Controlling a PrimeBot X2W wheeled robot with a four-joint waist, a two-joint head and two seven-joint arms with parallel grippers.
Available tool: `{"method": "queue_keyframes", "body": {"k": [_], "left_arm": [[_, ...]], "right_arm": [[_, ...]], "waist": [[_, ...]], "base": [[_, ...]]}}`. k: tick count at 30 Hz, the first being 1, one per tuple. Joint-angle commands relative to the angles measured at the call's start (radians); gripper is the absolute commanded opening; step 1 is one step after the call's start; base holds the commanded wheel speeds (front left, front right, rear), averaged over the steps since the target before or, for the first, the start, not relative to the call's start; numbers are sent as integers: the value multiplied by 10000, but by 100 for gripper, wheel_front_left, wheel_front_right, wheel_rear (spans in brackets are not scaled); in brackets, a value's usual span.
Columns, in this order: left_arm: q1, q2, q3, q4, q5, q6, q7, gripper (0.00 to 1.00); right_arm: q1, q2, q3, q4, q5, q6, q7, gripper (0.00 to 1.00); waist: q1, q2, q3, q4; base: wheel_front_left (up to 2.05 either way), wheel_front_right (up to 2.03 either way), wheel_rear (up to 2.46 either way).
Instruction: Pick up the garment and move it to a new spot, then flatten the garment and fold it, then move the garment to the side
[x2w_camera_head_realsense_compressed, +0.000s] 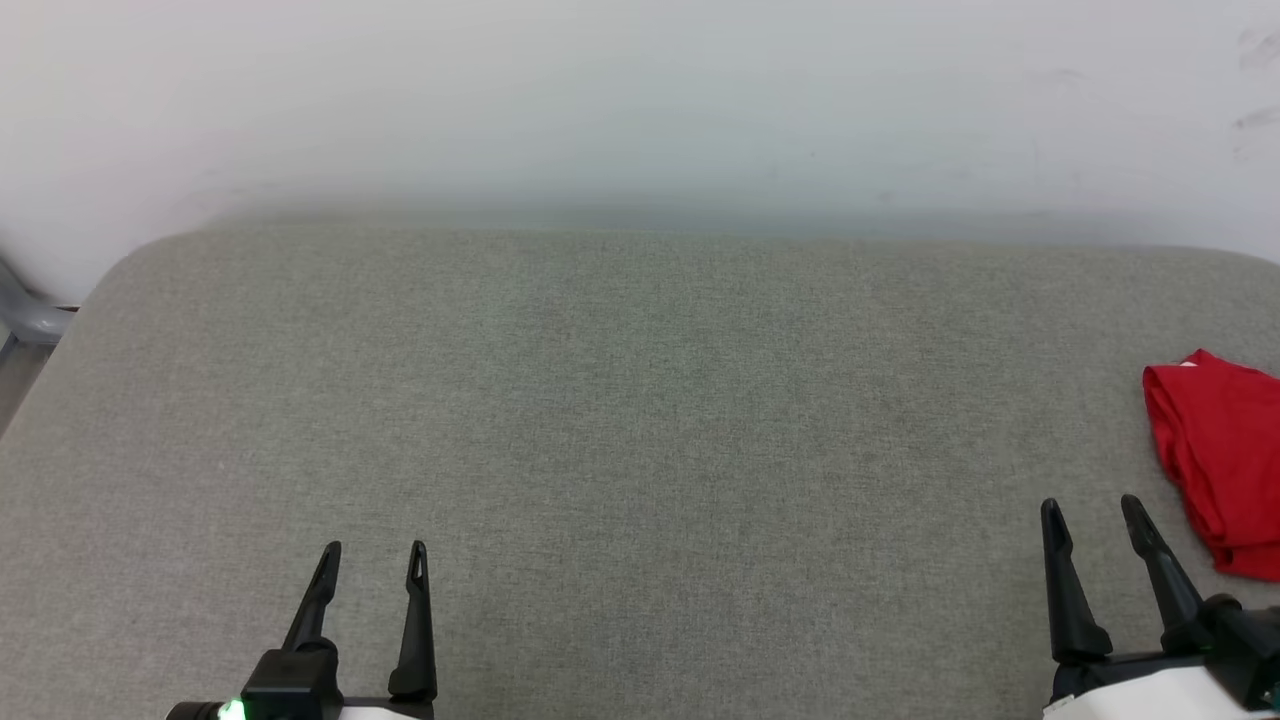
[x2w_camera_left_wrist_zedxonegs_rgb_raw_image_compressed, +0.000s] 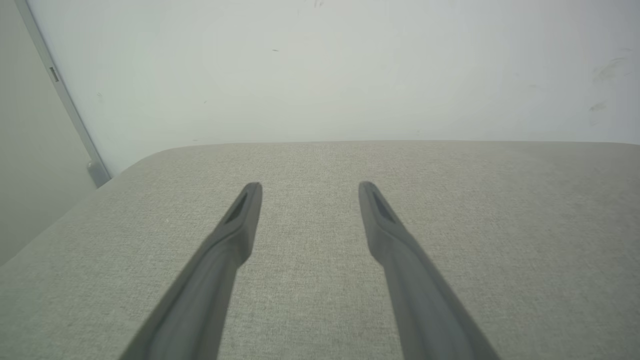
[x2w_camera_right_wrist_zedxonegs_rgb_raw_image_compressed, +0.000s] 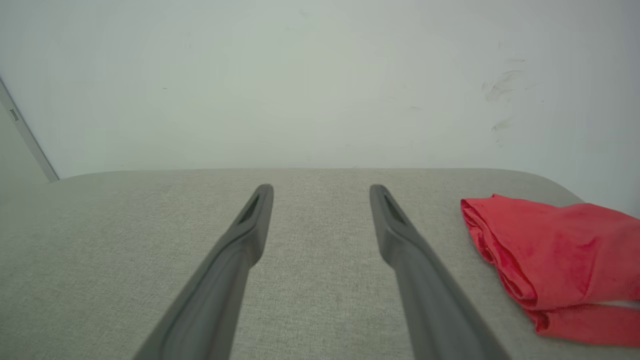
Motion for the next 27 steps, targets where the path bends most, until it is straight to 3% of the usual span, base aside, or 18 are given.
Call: {"method": "queue_keyframes", "body": {"k": [1, 15, 16, 20, 27], "left_arm": [[67, -39, 60, 9, -60, -86, -22, 100], [141, -83, 236, 165, -67, -455, -22, 100], [55, -81, 236, 152, -60, -437, 0, 0], [47, -135, 221, 480, -189, -446, 47, 0], [-200, -132, 341, 655, -1709, -572, 398, 0]], "right_arm": [[176, 80, 9, -129, -83, -12, -59, 100], [500, 319, 1, -611, -234, -12, 45, 100], [379, 288, 16, -570, -247, 0, 33, 0], [409, 312, 68, -267, -123, 2, 46, 0], [185, 263, 93, -66, 1369, 1, 331, 0]], "waist": [[1, 0, -22, -22], [1, 0, -18, -89], [1, 0, -17, -90], [1, 0, -17, -95], [1, 0, -27, -108]], "base": [[0, 0, 0], [0, 0, 0], [0, 0, 0], [0, 0, 0], [0, 0, 0]]}}
